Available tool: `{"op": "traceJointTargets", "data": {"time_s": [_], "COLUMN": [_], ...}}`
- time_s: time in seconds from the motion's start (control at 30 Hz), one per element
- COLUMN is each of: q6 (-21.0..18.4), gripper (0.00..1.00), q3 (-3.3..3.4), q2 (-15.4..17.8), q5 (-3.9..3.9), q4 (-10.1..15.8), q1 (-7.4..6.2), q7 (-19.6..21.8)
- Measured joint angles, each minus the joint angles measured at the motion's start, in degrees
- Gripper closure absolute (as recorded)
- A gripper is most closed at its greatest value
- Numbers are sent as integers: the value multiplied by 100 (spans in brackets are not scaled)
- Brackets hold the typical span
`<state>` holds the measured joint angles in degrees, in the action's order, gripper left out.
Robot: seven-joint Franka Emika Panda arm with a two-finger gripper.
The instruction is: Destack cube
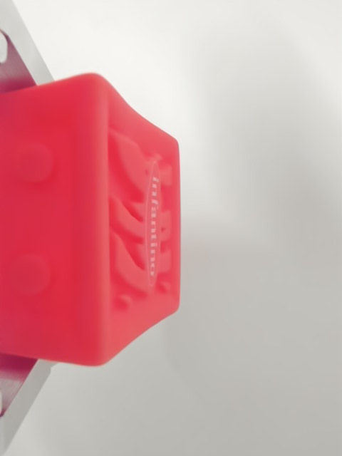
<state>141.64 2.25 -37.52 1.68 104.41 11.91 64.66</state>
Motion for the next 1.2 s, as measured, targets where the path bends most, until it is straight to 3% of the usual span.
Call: {"op": "traceJointTargets", "data": {"time_s": [0.67, 1.2], "q6": [359, 480], "gripper": [100, 100], "q3": [-36, -47], "q2": [-506, -687], "q5": [0, 0], "q4": [-138, -218], "q1": [29, 36], "q7": [0, 0]}}
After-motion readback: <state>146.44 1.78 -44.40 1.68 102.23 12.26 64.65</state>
